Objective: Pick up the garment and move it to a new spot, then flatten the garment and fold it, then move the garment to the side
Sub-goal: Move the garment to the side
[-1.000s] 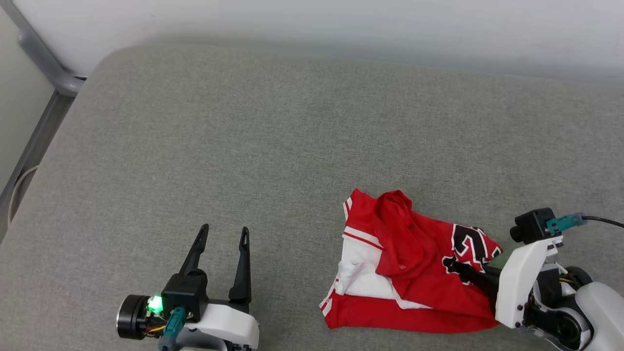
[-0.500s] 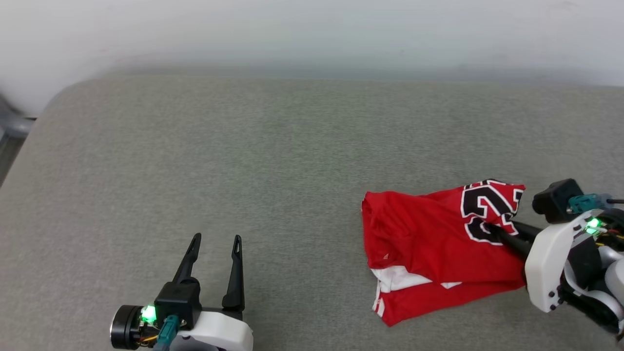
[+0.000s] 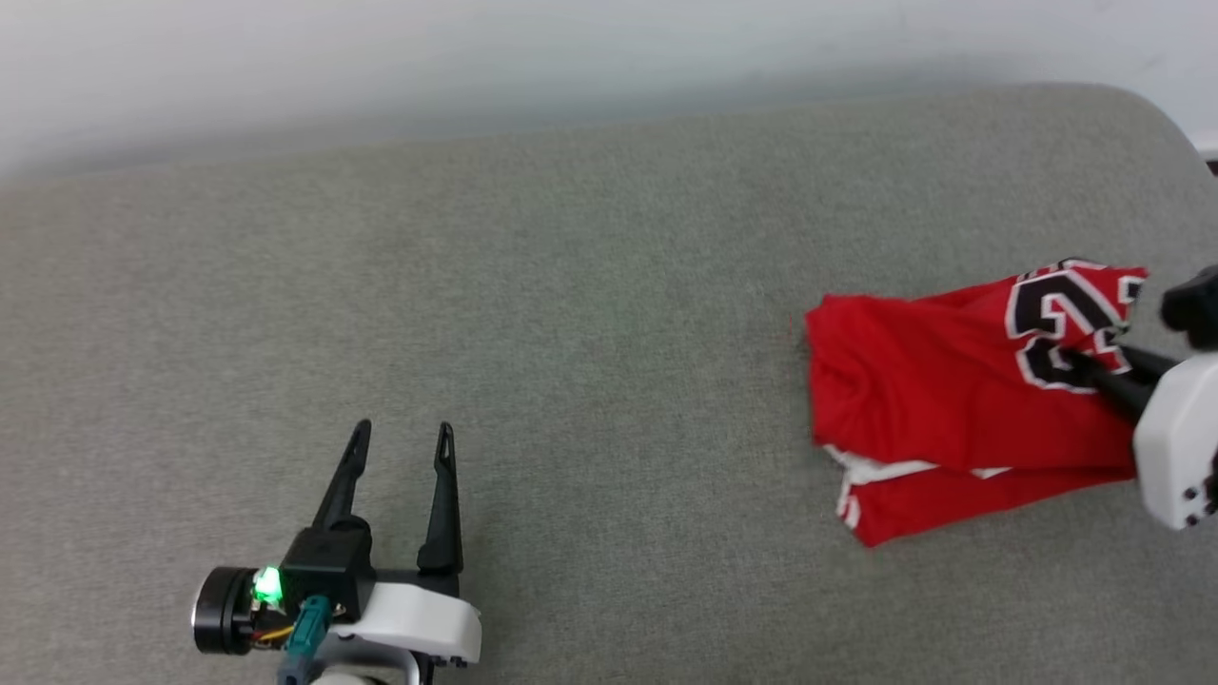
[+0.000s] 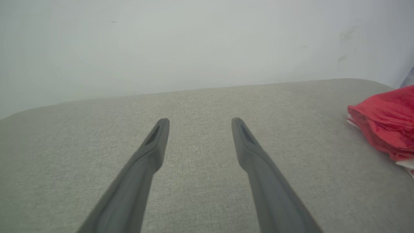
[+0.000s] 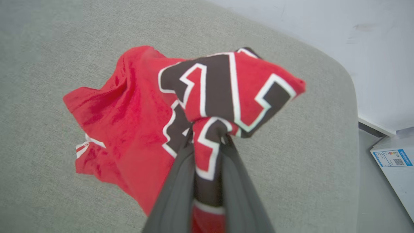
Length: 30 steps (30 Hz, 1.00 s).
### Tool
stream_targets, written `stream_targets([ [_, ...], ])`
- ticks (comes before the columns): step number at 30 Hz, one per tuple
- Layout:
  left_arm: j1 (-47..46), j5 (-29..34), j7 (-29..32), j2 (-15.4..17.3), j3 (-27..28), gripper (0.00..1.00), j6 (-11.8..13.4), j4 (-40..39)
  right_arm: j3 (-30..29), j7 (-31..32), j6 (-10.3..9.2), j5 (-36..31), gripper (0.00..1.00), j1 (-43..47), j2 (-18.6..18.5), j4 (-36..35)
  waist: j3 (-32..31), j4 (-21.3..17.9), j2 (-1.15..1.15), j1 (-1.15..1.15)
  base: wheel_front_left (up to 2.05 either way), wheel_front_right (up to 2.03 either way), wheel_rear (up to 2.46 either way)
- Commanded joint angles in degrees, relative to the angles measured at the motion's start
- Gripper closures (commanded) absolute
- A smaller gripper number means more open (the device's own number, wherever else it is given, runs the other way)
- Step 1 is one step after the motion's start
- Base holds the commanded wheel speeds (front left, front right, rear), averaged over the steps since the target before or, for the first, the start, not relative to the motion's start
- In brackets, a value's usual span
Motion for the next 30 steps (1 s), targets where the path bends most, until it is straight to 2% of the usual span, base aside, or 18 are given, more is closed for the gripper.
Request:
stream_targets([
  [1, -1.1, 0.4, -0.3, 0.2, 0.2, 0.00, -0.1, -0.5, -1.0, 0.1, -0.09, 0.3, 1.00, -1.6, -0.9, 0.8, 2.5, -1.7, 0.00, 0.00, 0.00, 0.00, 0.00],
  [8, -4.7, 1.7, -0.3, 1.3, 0.5, 0.00, -0.8, -2.5, -5.6, -0.2, -0.09, -1.9, 1.00, -5.3, -5.2, 8.6, 9.1, -2.1, 0.00, 0.00, 0.00, 0.00, 0.00],
  [15, -8.8, 2.6, -0.3, 1.9, -0.1, 0.00, -1.0, -4.5, -10.4, -1.2, -0.09, -5.9, 1.00, -10.3, -7.3, 19.9, 15.4, -0.7, 0.00, 0.00, 0.00, 0.00, 0.00],
  [20, -10.5, 3.1, -0.3, 2.2, -0.7, 0.00, -0.8, -5.6, -13.8, -2.7, -0.10, -8.0, 1.00, -14.4, -6.1, 26.7, 18.5, 0.2, 0.00, 0.00, 0.00, 0.00, 0.00],
  [30, -11.3, 2.8, -0.3, 2.4, -1.0, 0.00, -0.1, -5.6, -17.0, -4.4, -0.10, -12.3, 1.00, -19.0, -3.1, 35.8, 19.5, 1.1, 0.00, 0.00, 0.00, 0.00, 0.00],
])
